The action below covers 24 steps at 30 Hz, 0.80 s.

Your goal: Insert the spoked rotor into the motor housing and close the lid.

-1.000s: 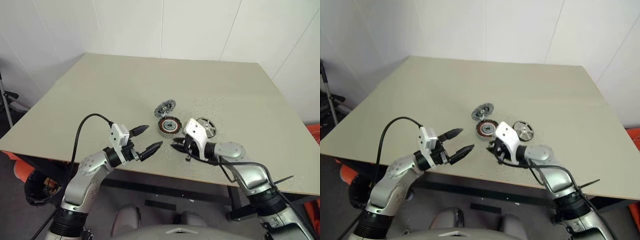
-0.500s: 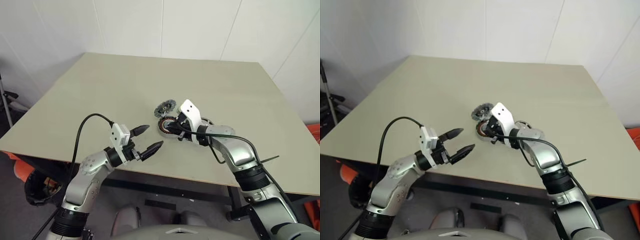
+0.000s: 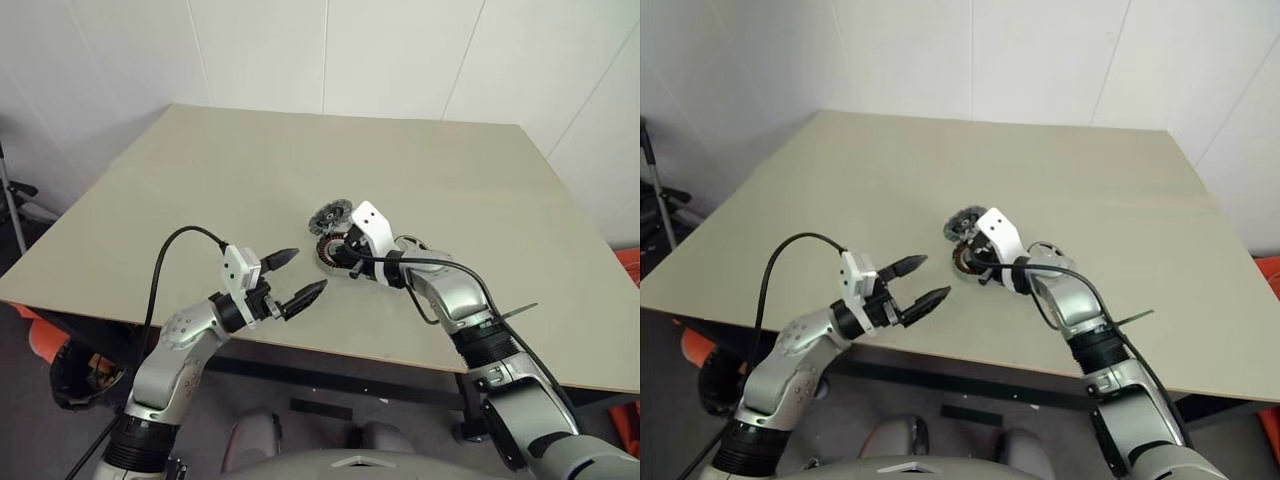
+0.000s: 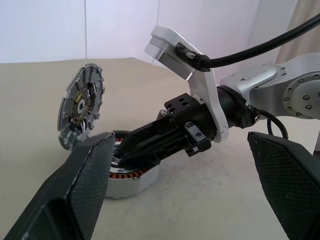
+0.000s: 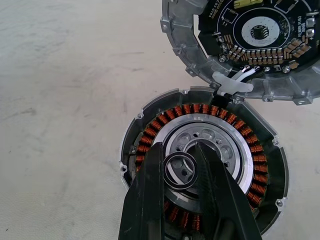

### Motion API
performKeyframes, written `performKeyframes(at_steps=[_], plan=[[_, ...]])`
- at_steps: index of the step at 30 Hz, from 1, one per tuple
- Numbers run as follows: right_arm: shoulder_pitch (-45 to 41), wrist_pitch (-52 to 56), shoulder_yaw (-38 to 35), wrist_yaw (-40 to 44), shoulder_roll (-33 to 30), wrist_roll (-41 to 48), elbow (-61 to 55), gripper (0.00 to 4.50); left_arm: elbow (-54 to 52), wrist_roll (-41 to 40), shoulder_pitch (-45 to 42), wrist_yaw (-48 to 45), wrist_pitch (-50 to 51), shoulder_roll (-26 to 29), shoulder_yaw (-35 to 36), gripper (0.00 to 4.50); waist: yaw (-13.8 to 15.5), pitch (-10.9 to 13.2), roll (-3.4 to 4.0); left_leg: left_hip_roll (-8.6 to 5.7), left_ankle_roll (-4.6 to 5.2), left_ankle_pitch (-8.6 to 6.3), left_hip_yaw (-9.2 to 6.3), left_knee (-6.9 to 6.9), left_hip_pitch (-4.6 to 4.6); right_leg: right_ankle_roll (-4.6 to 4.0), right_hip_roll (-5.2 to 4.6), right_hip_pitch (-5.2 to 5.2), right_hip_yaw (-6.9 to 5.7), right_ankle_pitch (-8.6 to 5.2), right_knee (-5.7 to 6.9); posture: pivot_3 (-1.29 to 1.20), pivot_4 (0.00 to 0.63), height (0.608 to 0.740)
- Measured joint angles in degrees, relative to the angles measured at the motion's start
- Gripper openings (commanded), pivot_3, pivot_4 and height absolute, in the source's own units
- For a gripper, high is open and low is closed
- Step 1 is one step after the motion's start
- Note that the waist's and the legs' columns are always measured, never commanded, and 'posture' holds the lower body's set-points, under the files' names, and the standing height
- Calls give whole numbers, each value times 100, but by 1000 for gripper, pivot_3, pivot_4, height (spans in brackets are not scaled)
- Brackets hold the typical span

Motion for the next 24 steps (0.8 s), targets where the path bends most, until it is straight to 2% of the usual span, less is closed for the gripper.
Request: performKeyframes(at_steps=[19,24], plan=[[-363,-303,-82,17,88,-41,696,594,338,91,-93,-74,-176,-98,-7,4500,1,0,0,1,1,0,2,-1,-2,-4,0,-2,-1,2,0,0,0,740],[-359,-294,-97,59,86,-40,681,2313,405,104,-89,-112,-219,-98,-6,4500,1,1,0,1,1,0,2,0,-2,-4,0,-2,-1,2,0,0,0,740]])
